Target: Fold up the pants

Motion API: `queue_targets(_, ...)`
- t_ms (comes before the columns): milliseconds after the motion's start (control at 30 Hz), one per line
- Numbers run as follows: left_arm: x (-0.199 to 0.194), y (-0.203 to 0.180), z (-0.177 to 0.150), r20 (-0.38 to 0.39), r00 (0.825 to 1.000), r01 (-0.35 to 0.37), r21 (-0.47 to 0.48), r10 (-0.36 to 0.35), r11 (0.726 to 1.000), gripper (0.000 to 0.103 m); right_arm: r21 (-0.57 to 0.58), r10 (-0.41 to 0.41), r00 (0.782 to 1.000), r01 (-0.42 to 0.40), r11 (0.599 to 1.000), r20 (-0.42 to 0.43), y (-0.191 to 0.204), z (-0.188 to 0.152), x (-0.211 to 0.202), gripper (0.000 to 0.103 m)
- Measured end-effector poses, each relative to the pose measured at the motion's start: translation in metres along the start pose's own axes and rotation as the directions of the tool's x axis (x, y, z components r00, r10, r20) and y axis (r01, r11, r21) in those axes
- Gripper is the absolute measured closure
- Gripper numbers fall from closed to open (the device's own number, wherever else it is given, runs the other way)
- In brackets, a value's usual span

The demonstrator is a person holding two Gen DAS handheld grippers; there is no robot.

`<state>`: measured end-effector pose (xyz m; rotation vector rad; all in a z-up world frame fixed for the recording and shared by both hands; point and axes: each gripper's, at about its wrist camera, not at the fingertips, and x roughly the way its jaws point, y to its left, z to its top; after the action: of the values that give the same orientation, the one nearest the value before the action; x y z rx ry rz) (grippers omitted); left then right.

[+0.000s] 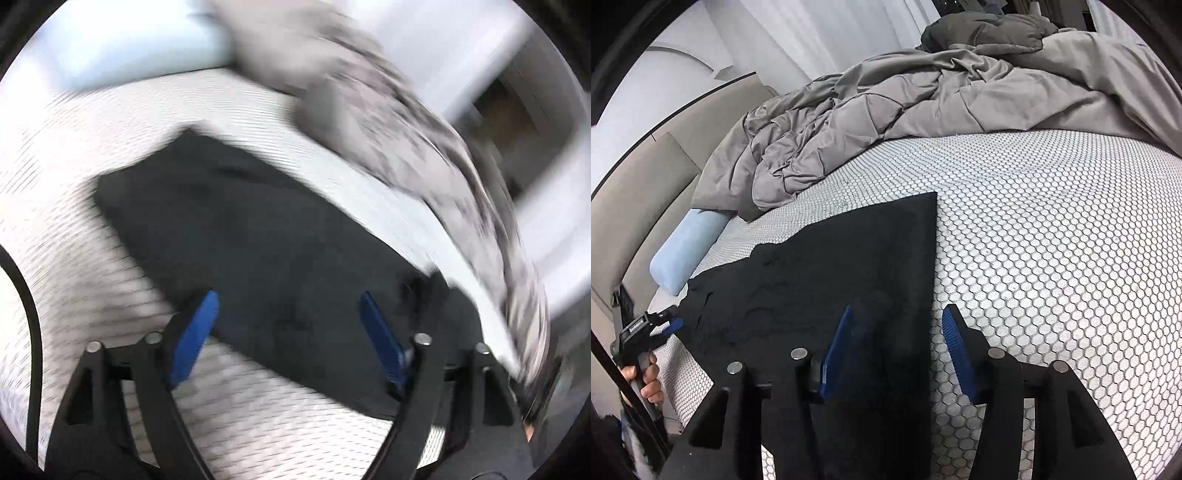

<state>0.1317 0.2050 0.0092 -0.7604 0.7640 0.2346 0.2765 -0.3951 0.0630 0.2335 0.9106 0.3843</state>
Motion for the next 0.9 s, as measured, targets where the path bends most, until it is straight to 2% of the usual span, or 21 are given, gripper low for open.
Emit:
queue_targets(100,-0.005,0.039,0.001,0.015,1.000,0.014,-0.138,-0.012,0.990,0.020,0.009,0.026,1.000,-0.026,1.000,-0.017,0.004,-0.001,0.005,0.043)
queue_targets(233,0.006,0.058,0.010,0.029,0.999,0.044,-0.218,-0.039,0.975,0.020,-0.020,0.037,0.999,-0.038,0.999,-0.021,0.013,-0.003,0.006,0.043)
queue_targets(300,0.016,0.056,0.019,0.051,0.998,0.057,-0.245,-0.045,0.968,0.020,-0.028,0.042,0.999,-0.042,0.999,-0.018,0.014,-0.005,0.003,0.043)
queue_targets(333,0.019,0.057,0.023,0.063,0.997,0.061,-0.251,-0.047,0.966,0.028,-0.026,0.044,0.999,-0.045,0.999,-0.016,0.013,-0.006,0.001,0.043)
queue_targets(367,0.025,0.056,0.030,0.076,0.997,0.046,-0.269,-0.027,0.962,0.046,-0.023,0.050,0.999,-0.050,0.998,-0.015,0.013,-0.007,0.001,0.043)
queue_targets(400,0.030,0.057,0.035,0.075,0.997,0.015,-0.294,0.008,0.956,0.056,-0.021,0.054,0.998,-0.054,0.998,-0.014,0.013,-0.007,0.000,0.043)
queue_targets(433,0.035,0.061,0.040,0.074,0.997,0.007,-0.304,0.017,0.953,0.078,-0.023,0.056,0.998,-0.057,0.998,-0.015,0.012,-0.008,0.001,0.043)
queue_targets(467,0.038,0.059,0.041,0.073,0.997,-0.005,-0.300,0.028,0.954,0.094,-0.032,0.053,0.999,-0.053,0.998,-0.015,0.013,-0.008,0.001,0.043)
queue_targets(533,0.037,0.047,0.046,0.116,0.991,-0.034,-0.247,0.064,0.969,0.099,-0.046,0.044,0.999,-0.044,0.998,-0.008,0.013,-0.009,0.000,0.043)
queue_targets(600,0.015,0.014,0.043,0.216,0.971,-0.077,-0.131,0.104,0.988,0.099,-0.053,0.040,0.999,-0.040,0.998,0.004,0.010,-0.009,-0.002,0.043)
queue_targets(667,-0.007,-0.024,0.040,0.286,0.955,-0.081,-0.021,0.084,0.996,0.100,-0.050,0.036,0.999,-0.036,0.998,0.006,0.008,-0.008,-0.003,0.043)
queue_targets(700,-0.017,-0.051,0.036,0.307,0.950,-0.064,0.046,0.047,0.997,0.100,-0.048,0.039,0.999,-0.038,0.998,0.009,0.007,-0.007,-0.004,0.043)
queue_targets(767,-0.029,-0.099,0.025,0.307,0.951,-0.027,0.163,-0.025,0.986,0.100,-0.054,0.048,0.999,-0.046,0.997,0.020,0.007,-0.006,-0.008,0.043)
queue_targets(833,-0.038,-0.149,0.006,0.286,0.952,0.028,0.274,-0.109,0.961,0.099,-0.059,0.051,0.998,-0.049,0.997,0.031,0.006,-0.005,-0.012,0.043)
queue_targets(867,-0.038,-0.179,-0.008,0.245,0.956,0.076,0.326,-0.162,0.942,0.099,-0.058,0.052,0.998,-0.050,0.997,0.035,0.004,-0.005,-0.015,0.043)
queue_targets(900,-0.033,-0.207,-0.022,0.169,0.963,0.139,0.361,-0.211,0.922,0.099,-0.055,0.052,0.998,-0.050,0.997,0.039,0.003,-0.004,-0.016,0.043)
